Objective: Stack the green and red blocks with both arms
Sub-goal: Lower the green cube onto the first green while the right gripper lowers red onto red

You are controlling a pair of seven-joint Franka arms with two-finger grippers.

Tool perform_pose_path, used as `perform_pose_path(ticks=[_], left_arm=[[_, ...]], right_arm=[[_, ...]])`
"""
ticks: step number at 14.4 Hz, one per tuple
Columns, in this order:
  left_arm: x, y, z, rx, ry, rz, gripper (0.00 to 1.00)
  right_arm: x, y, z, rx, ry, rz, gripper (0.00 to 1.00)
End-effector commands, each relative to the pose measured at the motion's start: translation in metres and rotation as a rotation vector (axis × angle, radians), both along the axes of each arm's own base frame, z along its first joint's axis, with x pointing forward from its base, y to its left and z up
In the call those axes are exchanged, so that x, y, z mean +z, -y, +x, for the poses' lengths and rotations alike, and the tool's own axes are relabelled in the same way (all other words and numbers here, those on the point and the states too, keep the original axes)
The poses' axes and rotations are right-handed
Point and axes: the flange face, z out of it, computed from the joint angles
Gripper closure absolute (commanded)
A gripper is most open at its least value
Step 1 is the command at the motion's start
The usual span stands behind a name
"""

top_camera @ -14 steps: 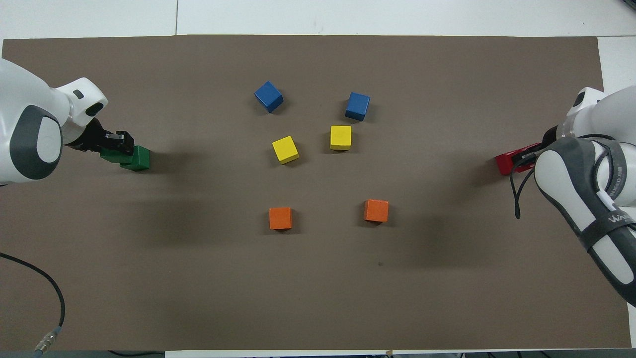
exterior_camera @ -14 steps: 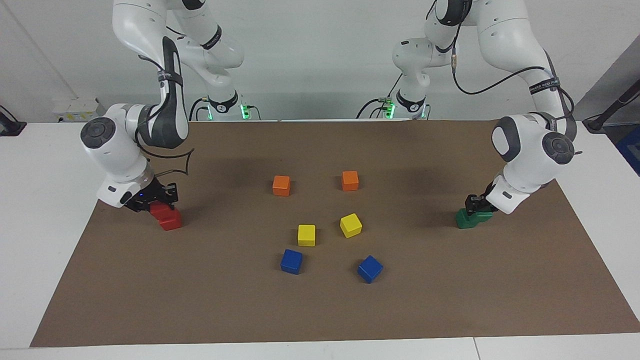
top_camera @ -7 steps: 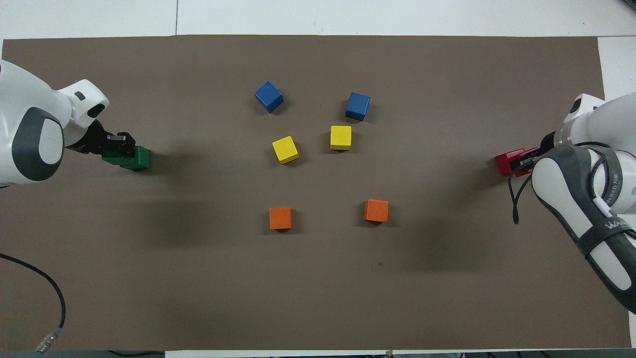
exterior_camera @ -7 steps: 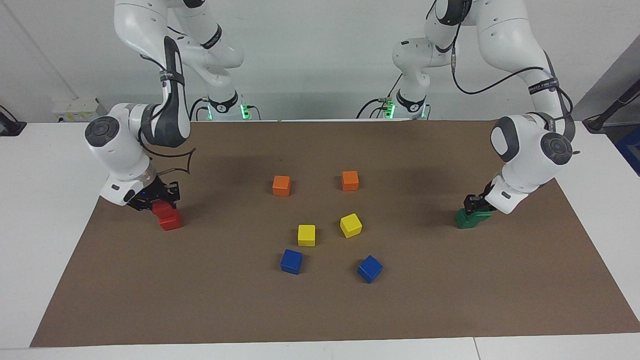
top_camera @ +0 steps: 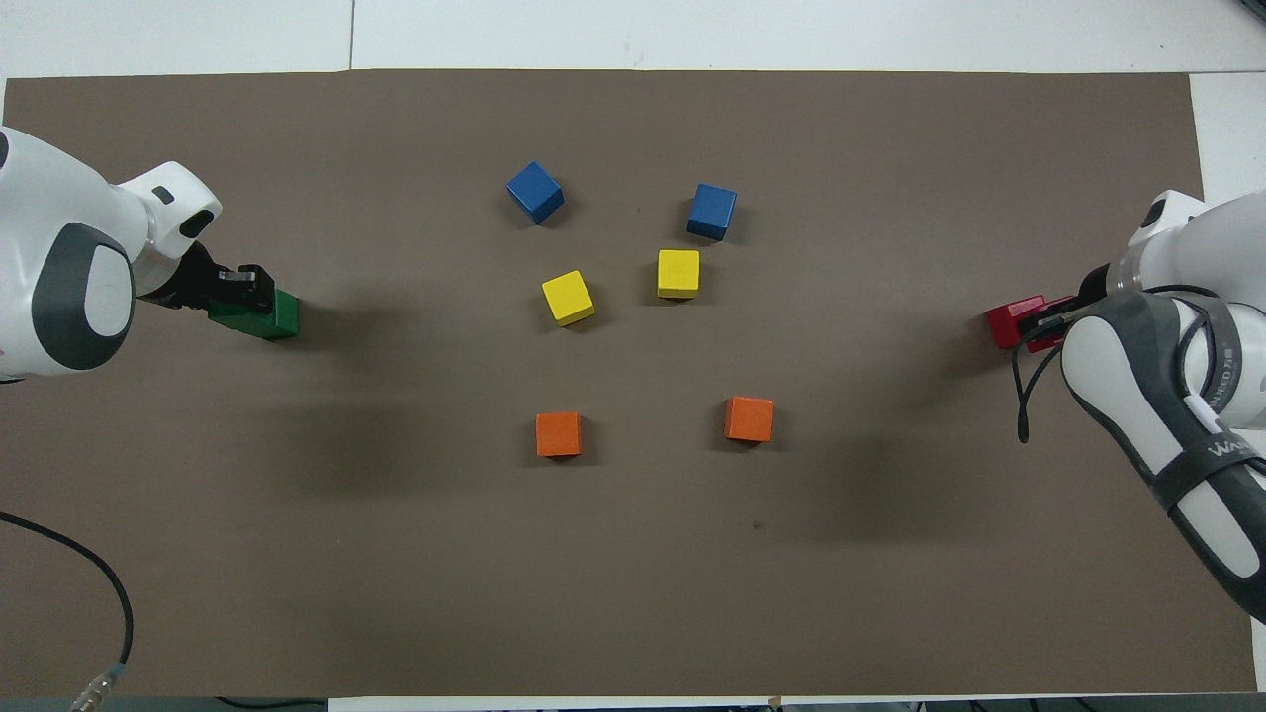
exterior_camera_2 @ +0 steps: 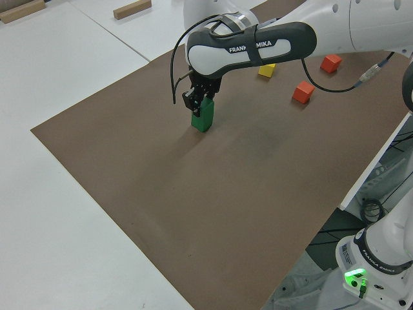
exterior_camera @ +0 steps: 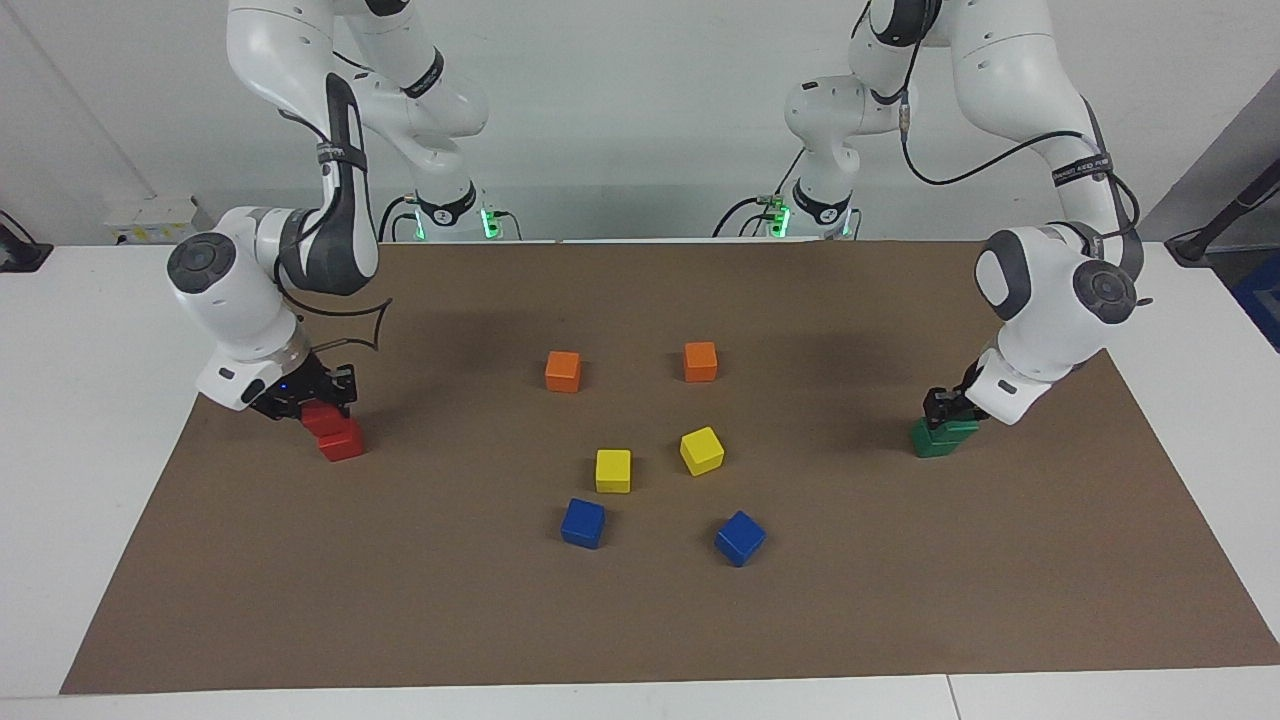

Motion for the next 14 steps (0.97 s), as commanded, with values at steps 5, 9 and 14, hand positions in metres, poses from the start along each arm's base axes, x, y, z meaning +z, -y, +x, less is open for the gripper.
perform_pose_path(ticks=[5,9,14], left_arm=[[-0.006,0.001,-0.013,0.018,0.029,-0.005,0.00],[0.004,-0.002,-0.012,0.021,0.027,-0.003,0.00],[0.053,-0.006,-0.024,0.019,0.020,0.000,0.00]], right_arm=[[-0.005,-0.003,-0.003,-0.024,0.020,-0.005,1.00],[-0.006,-0.003,-0.003,-0.025,0.020,-0.005,1.00],[-0.007,-0.003,-0.004,-0.027,0.020,-0.005,1.00]])
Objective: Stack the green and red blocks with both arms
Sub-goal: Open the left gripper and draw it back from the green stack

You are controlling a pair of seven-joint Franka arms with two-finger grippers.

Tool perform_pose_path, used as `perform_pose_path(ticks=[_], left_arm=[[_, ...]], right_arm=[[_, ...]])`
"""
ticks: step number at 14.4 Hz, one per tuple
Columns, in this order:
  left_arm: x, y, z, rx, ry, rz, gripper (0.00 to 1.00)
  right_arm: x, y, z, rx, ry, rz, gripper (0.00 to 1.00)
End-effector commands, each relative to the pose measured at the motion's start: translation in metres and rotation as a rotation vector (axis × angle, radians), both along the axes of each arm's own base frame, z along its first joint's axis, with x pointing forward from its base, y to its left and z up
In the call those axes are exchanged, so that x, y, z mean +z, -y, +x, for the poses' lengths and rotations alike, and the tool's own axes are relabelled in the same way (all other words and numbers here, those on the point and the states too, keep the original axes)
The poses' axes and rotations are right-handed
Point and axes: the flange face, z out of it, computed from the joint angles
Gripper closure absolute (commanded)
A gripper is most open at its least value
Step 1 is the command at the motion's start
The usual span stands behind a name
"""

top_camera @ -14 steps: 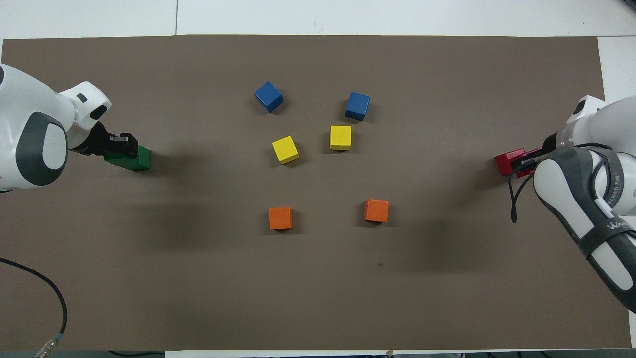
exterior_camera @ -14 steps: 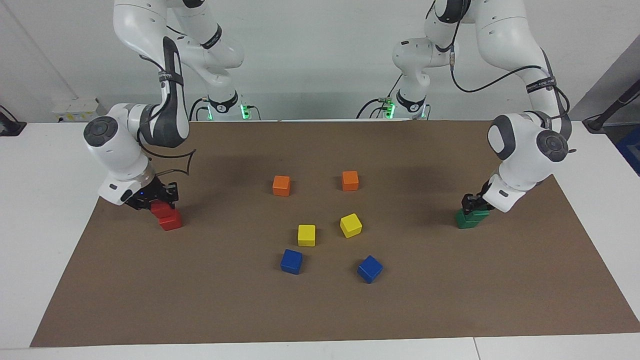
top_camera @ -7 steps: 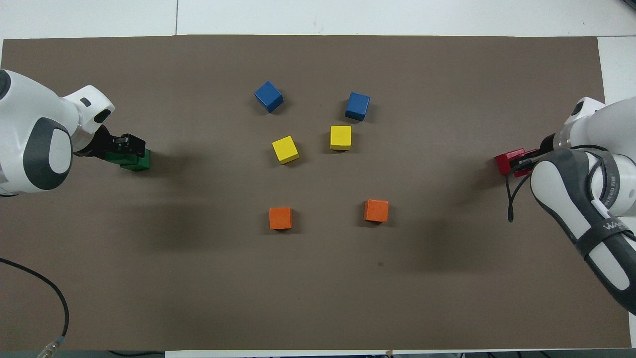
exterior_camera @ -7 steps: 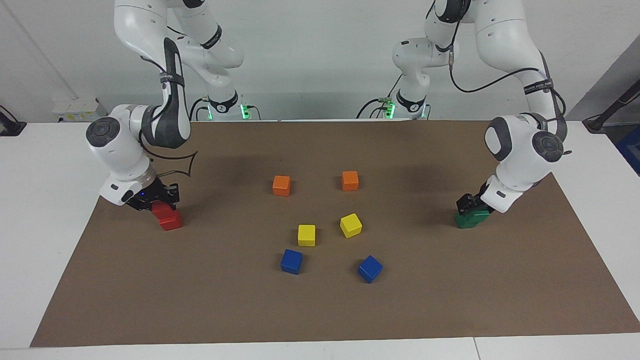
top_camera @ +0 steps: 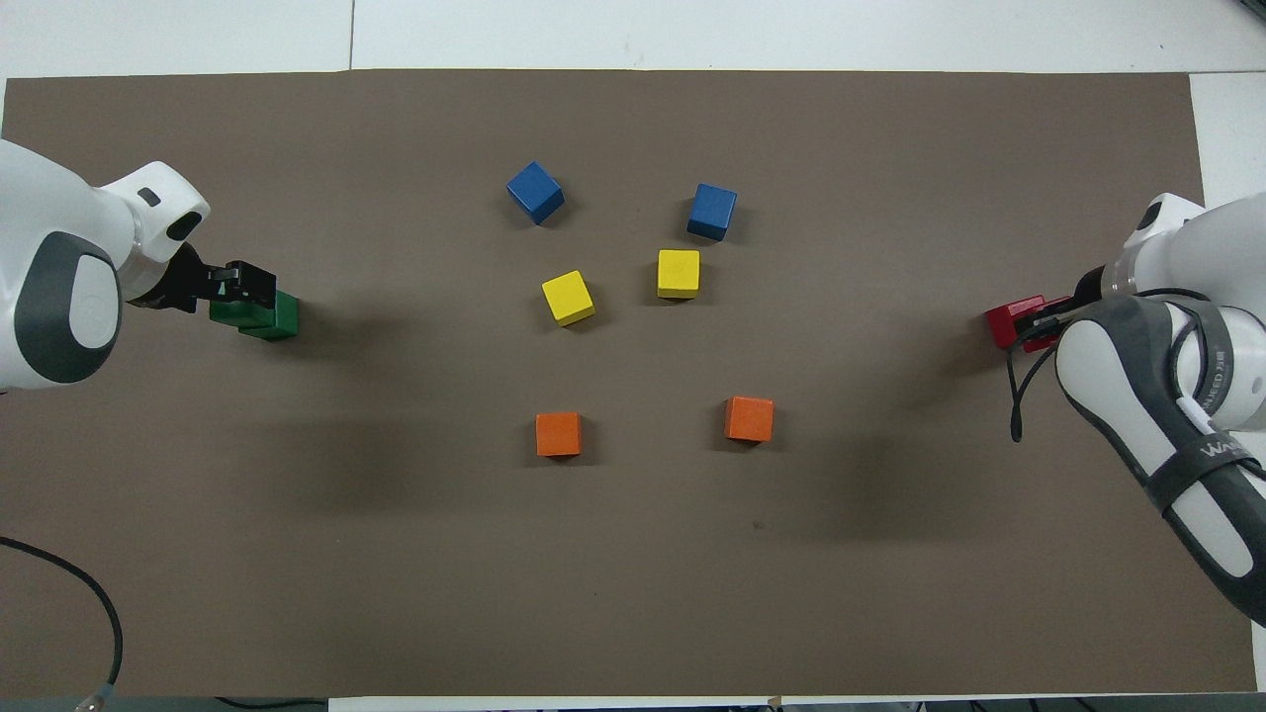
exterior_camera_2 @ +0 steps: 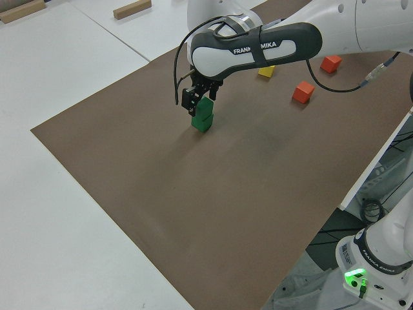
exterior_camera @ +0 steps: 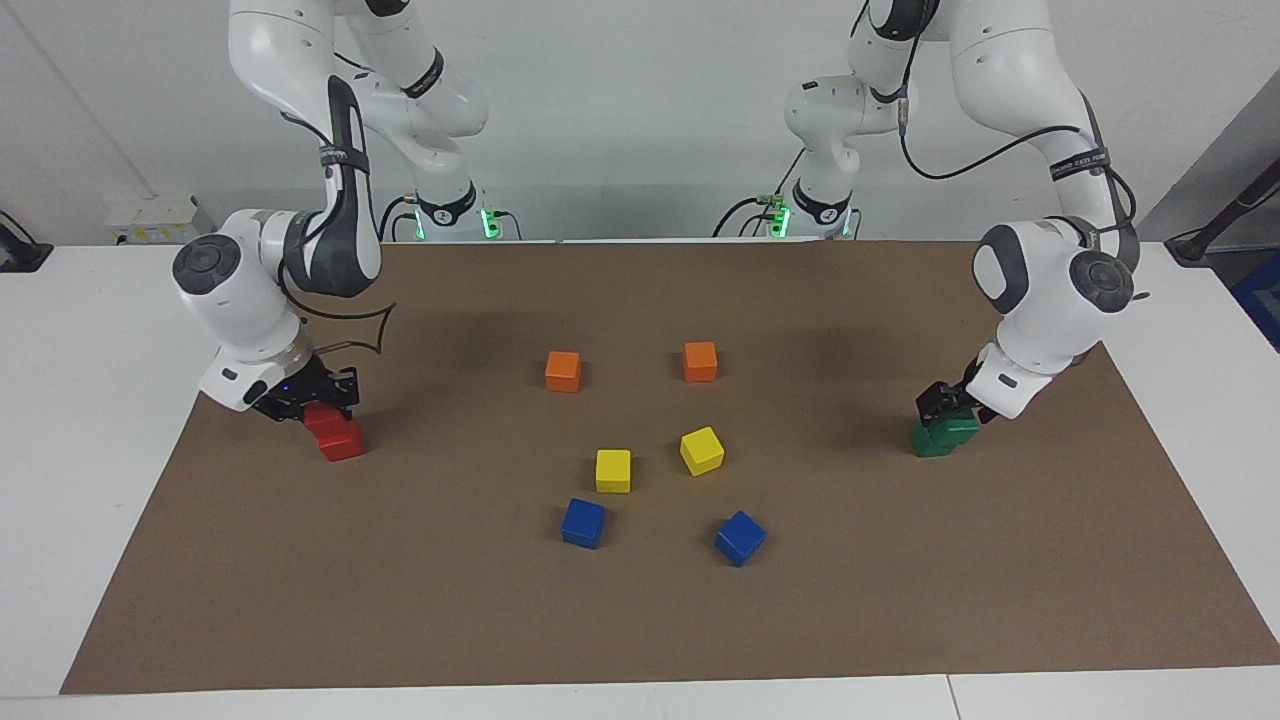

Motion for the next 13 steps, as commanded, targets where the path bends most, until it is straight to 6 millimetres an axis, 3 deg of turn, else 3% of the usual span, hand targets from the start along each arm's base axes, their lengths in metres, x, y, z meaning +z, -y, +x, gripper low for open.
perform_pose_path(ticks=[1,7,9,12,13], left_arm=[[0.051,-0.004,-0.020,0.008,-0.006,-0.003,0.00],[0.144,0.002,-0.061,-0.004,0.023,0.008,0.00],[0.158,0.004,-0.072,-0.008,0.015,0.009,0.00],[0.157,0.012,-0.077,-0.018,0.003,0.007,0.00],[0.152,0.013,-0.079,-0.015,0.003,0.007,0.00]], right_arm=[[-0.001,-0.002,-0.002,-0.015,0.024,-0.005,1.00],[-0.001,-0.004,0.000,-0.012,0.038,-0.006,1.00],[-0.001,-0.004,0.000,-0.012,0.038,-0.006,1.00],[-0.001,-0.004,0.000,-0.012,0.038,-0.006,1.00],[-0.001,-0.004,0.000,-0.013,0.038,-0.006,0.84]])
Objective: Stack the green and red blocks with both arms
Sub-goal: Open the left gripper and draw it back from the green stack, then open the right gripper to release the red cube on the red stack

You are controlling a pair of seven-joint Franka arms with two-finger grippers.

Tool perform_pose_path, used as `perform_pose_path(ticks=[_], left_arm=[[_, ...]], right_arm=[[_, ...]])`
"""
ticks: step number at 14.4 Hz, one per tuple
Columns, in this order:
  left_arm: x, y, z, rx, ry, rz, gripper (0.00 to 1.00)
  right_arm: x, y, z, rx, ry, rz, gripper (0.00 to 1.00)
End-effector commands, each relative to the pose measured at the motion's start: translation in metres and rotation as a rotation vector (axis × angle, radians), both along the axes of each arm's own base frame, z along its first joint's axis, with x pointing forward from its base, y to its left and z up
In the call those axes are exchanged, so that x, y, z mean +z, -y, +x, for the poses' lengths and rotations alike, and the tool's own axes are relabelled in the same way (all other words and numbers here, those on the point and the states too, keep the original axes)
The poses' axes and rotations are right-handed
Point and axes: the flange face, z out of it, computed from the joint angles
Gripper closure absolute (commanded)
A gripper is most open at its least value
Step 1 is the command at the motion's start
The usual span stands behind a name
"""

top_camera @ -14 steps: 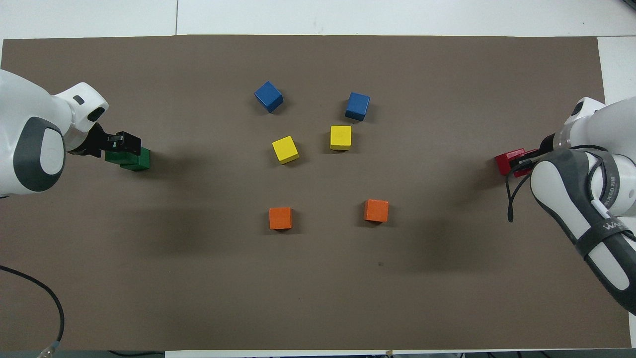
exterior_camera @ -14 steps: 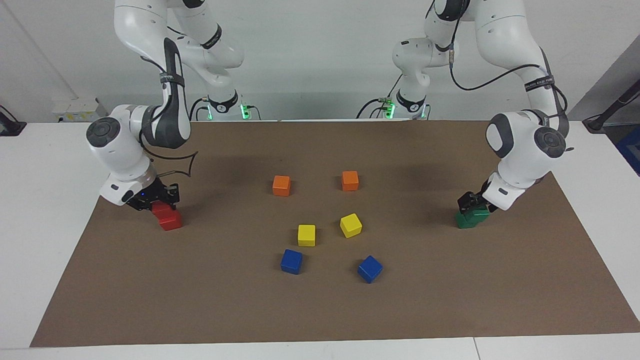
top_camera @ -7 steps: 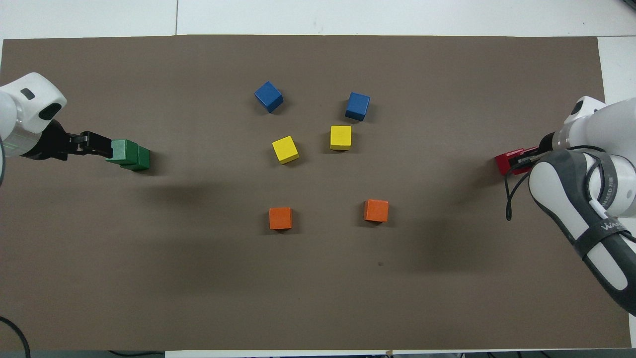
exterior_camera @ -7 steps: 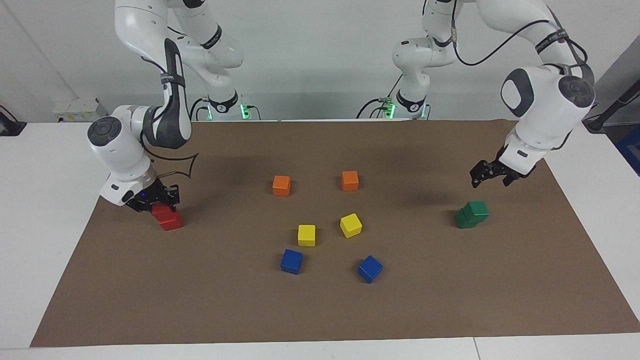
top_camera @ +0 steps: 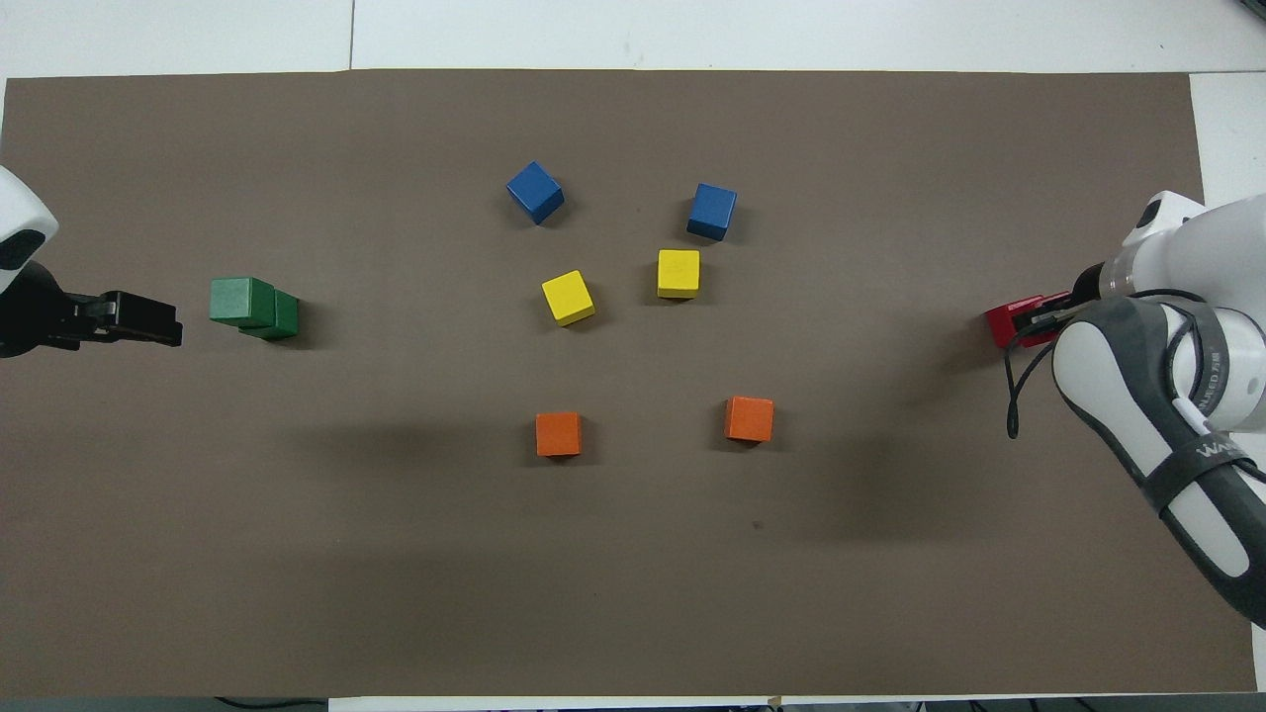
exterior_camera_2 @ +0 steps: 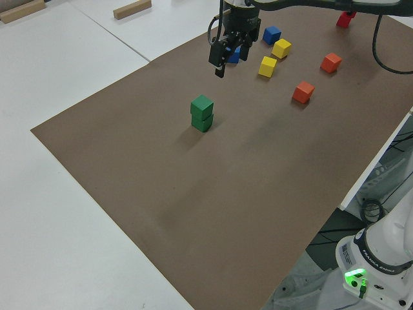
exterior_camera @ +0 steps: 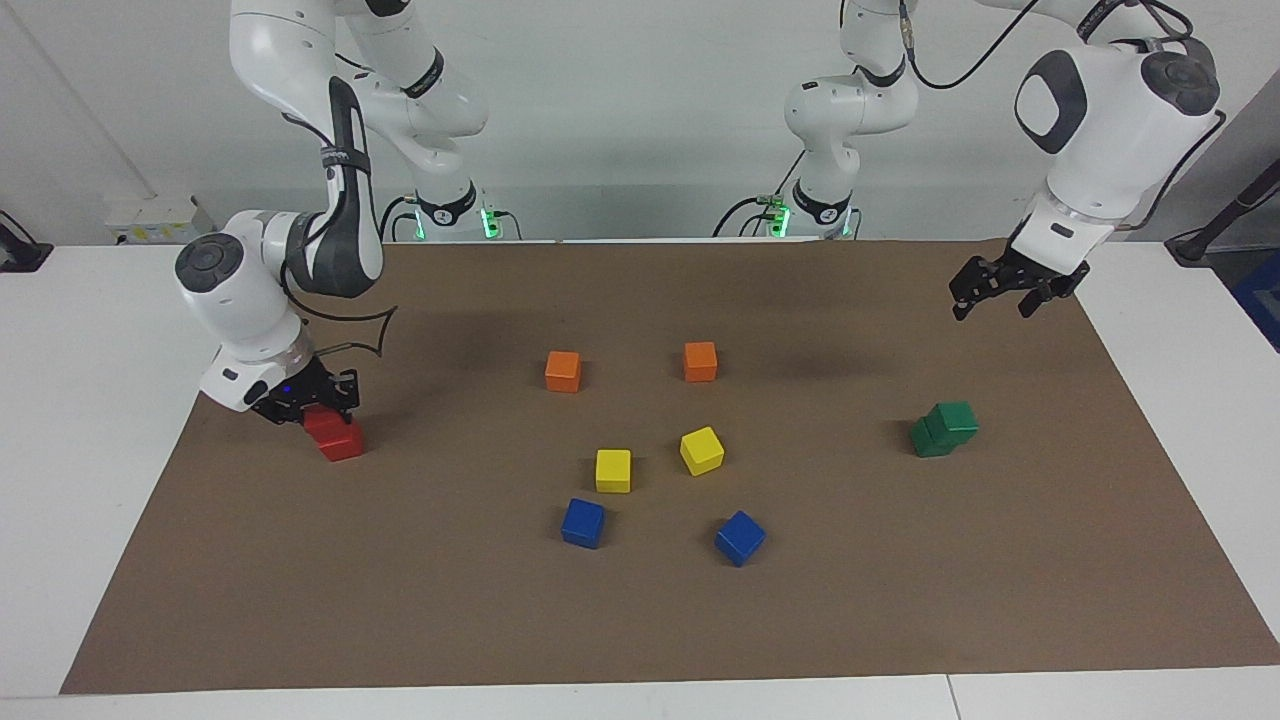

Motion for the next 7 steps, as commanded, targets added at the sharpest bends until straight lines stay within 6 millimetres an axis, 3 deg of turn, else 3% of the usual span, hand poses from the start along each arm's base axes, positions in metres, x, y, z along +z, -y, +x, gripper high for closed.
perform_pose_path(ticks=[1,2,3,4,7], left_arm=[[-0.004,0.002,-0.013,-0.001,-0.007,-0.003,0.00],[-0.002,0.004,-0.010,-0.001,0.007,-0.003,0.00],[0.000,0.004,-0.006,-0.002,0.029,-0.003,0.00],[0.000,0.005,-0.006,-0.002,0.033,-0.004,0.00],[0.002,0.021,-0.003,-0.032,0.016,-0.001,0.00]], right_arm=[[0.000,-0.003,-0.002,-0.020,0.013,-0.004,0.44],[0.000,-0.003,-0.002,-0.036,0.014,-0.003,0.20],[-0.001,-0.003,-0.002,-0.044,0.012,-0.003,0.08],[-0.001,-0.003,-0.002,-0.044,0.012,-0.003,0.01],[-0.001,-0.003,-0.002,-0.044,0.011,-0.003,0.00]])
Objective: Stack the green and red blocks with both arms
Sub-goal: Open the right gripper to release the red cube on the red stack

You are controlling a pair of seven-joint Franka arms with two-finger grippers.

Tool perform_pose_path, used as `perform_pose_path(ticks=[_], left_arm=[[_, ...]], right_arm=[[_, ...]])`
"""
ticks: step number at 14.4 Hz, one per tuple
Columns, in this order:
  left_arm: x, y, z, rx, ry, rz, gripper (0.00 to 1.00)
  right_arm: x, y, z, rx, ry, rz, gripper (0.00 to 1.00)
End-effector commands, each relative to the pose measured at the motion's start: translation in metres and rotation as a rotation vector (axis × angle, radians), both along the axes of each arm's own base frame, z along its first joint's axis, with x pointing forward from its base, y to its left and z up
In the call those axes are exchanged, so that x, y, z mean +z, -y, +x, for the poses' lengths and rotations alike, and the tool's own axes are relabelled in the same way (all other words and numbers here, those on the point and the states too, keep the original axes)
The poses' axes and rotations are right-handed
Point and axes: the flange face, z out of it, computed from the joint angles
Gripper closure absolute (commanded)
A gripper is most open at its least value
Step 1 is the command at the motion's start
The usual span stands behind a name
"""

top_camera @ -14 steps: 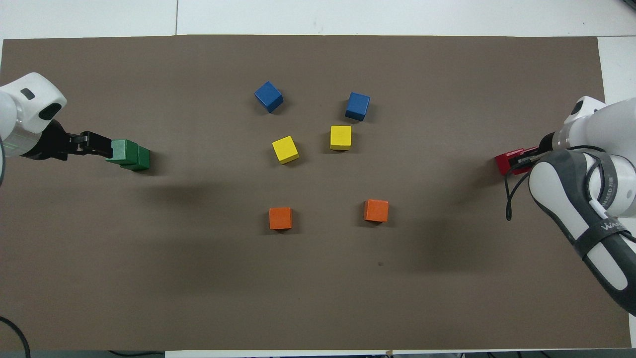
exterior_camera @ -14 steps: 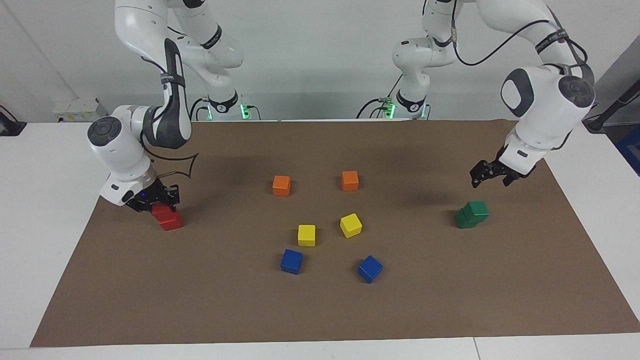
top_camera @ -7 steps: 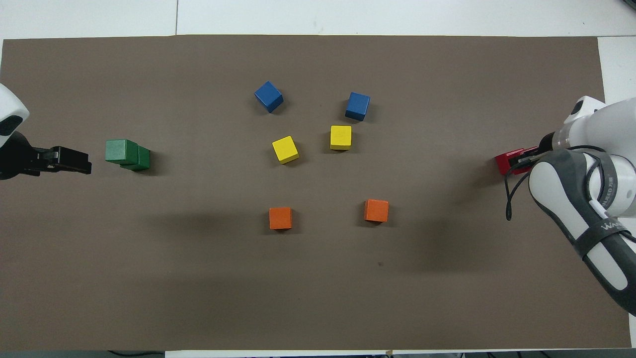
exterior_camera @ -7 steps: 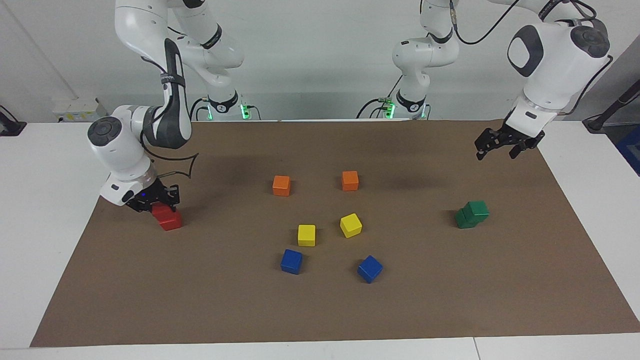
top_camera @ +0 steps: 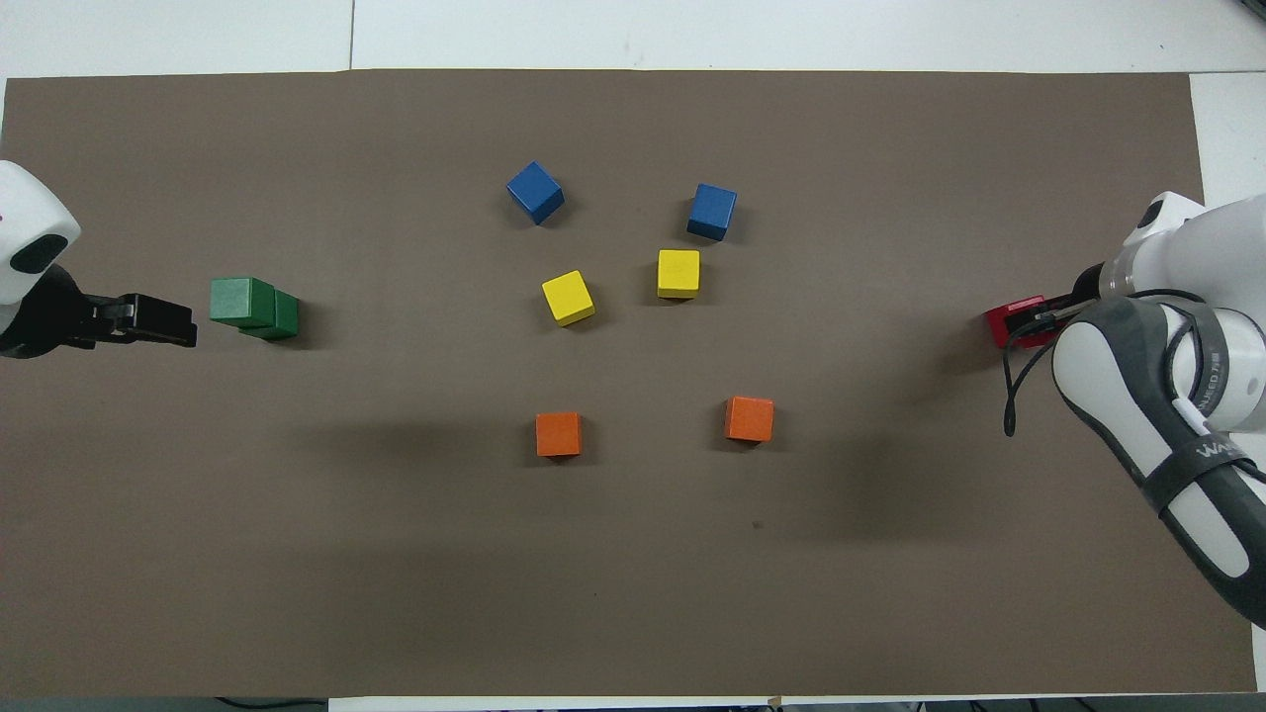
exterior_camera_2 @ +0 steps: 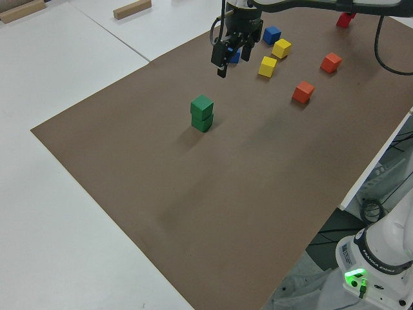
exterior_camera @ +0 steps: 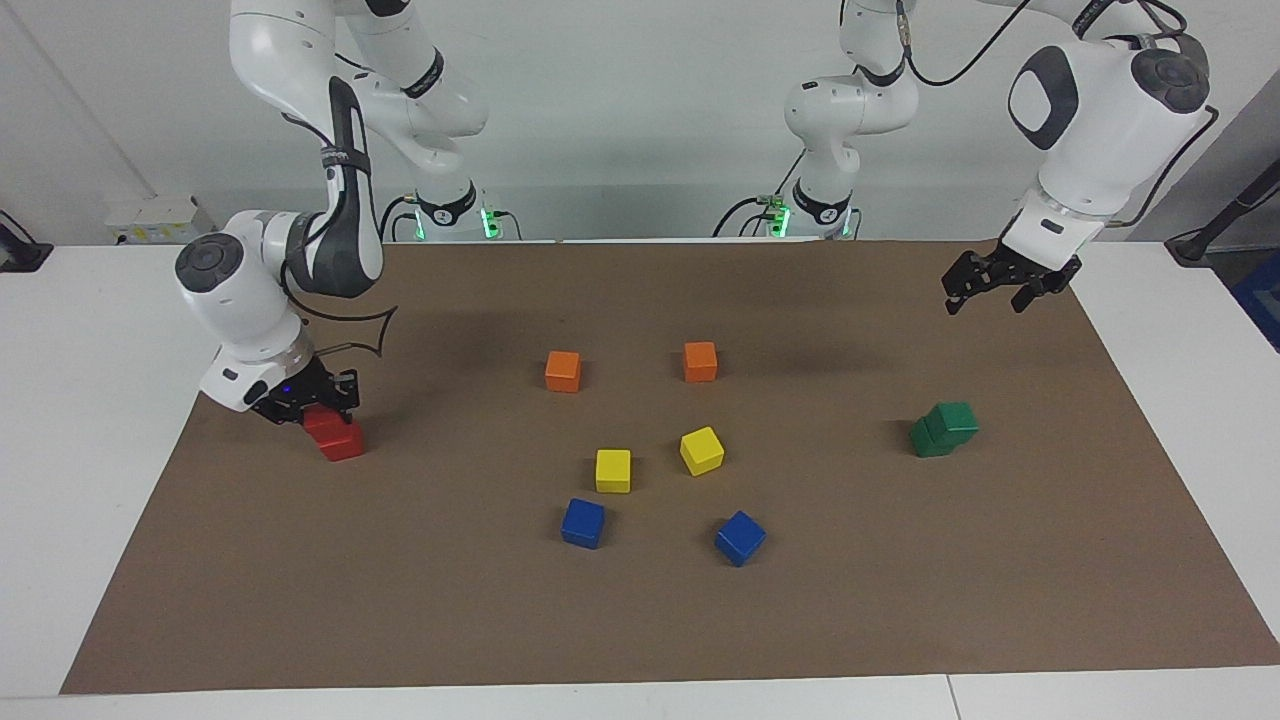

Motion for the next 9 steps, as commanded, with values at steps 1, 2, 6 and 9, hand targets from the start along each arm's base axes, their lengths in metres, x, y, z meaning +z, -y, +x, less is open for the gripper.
perform_pose_path(ticks=[1,2,6,9], left_arm=[[0.018,0.009,0.005,-0.012,0.010,-0.002,0.00],[0.023,0.009,0.013,-0.013,-0.003,0.000,0.00],[0.021,0.010,0.011,-0.014,-0.003,-0.001,0.00],[0.022,0.014,0.010,-0.022,-0.002,-0.001,0.00]], right_arm=[[0.000,-0.003,-0.002,-0.017,0.010,-0.003,0.00],[0.001,-0.002,-0.001,-0.017,0.013,-0.004,0.00],[0.013,0.000,0.010,-0.029,0.029,-0.006,0.00],[0.042,-0.009,0.019,-0.071,0.035,-0.004,0.00]])
